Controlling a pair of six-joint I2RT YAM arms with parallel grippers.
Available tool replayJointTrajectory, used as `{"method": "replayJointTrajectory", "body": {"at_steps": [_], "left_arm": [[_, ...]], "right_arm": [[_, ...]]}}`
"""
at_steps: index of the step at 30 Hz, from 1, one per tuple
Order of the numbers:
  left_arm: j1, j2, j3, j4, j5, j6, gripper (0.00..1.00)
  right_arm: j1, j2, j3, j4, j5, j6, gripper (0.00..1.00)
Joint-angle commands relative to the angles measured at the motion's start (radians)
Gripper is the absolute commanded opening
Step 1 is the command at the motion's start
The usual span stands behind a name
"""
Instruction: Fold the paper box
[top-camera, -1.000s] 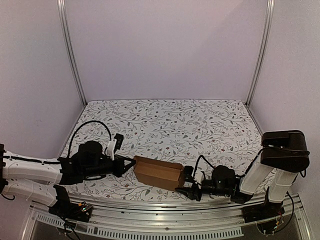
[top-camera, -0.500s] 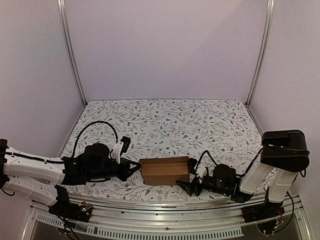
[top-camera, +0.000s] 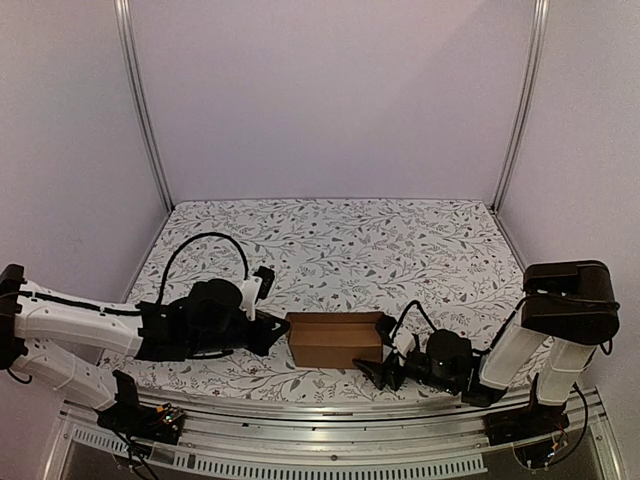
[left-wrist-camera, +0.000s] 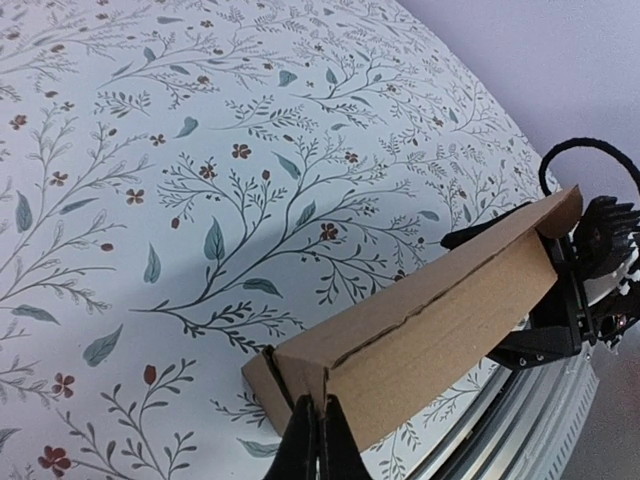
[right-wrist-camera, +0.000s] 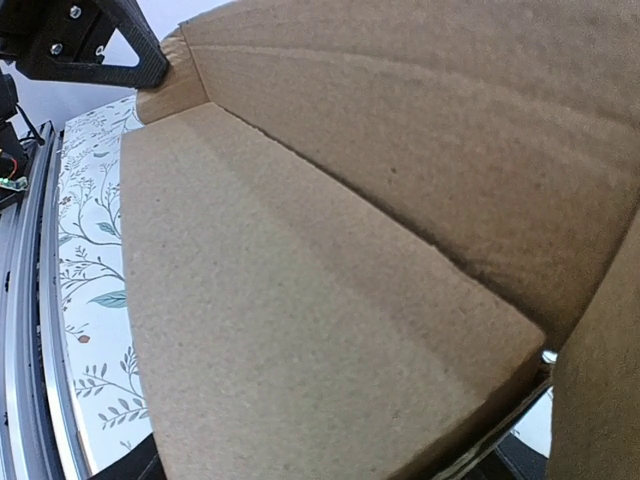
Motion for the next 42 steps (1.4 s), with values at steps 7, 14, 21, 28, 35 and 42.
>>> {"method": "replayJointTrajectory", "body": {"at_steps": [7,14,21,28,35,42], "left_arm": [[-0.030,0.072,0.092,-0.295,0.019,-0.060,0.00],[-0.030,0.084,0.106,-0.318,0.009,-0.075,0.00],[-0.030,0.085,0.101,-0.328,-0.004,-0.087,0.00],[-0.031,0.090,0.112,-0.342,-0.014,-0.089,0.00],[-0.031,0.092,0.120,-0.345,-0.017,-0.092,0.00],[-0.036,0.112,0.141,-0.359,-0.023,-0.105,0.00]], "right_arm": [[0.097,-0.039,0.063,-0.072,0.148,0.009,0.79],[0.109,-0.051,0.047,-0.084,0.226,0.001,0.85],[0.110,-0.184,0.009,-0.221,0.239,-0.026,0.99],[0.109,-0.431,0.016,-0.503,0.212,-0.052,0.99],[0.108,-0.766,0.092,-0.938,0.242,-0.040,0.99],[0.108,-1.024,0.180,-1.296,0.314,0.126,0.99]]}}
